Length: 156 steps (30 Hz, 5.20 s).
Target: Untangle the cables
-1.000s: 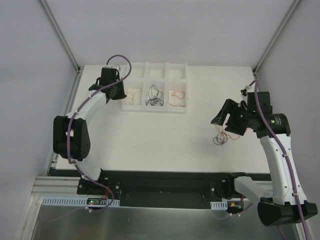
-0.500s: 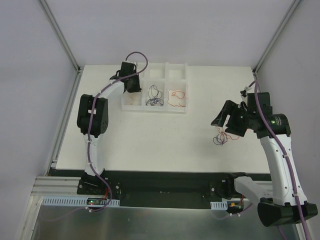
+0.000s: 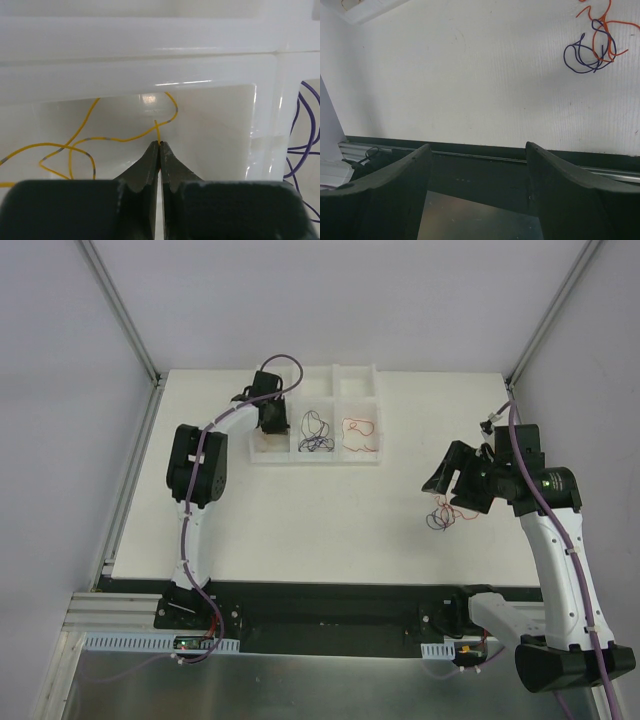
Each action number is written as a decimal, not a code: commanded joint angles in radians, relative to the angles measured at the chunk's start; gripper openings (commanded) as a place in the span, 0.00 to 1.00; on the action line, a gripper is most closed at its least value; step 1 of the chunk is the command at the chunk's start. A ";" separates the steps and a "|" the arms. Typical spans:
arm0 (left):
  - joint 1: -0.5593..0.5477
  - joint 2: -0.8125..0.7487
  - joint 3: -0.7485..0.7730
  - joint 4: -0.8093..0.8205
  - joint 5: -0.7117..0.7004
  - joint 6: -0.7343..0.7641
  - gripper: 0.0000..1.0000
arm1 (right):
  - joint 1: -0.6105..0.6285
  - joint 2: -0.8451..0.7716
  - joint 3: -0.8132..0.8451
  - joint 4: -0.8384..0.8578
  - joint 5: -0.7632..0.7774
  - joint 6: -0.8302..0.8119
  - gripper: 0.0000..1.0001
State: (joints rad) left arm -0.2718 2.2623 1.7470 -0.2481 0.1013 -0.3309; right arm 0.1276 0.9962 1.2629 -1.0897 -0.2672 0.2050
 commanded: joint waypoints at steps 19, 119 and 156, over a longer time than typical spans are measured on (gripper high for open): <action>0.039 -0.265 -0.076 -0.155 0.166 0.049 0.52 | -0.005 -0.030 -0.022 0.020 -0.003 0.017 0.77; 0.080 -0.537 -0.570 0.020 -0.215 -1.163 0.09 | -0.008 -0.036 -0.053 0.033 0.003 -0.004 0.77; 0.065 -0.303 -0.222 0.231 0.127 -0.744 0.00 | -0.009 -0.021 -0.043 0.019 0.023 -0.026 0.77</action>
State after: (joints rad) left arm -0.2420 1.9533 1.5791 -0.0708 0.1619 -1.0687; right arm 0.1272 0.9794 1.2053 -1.0595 -0.2581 0.1959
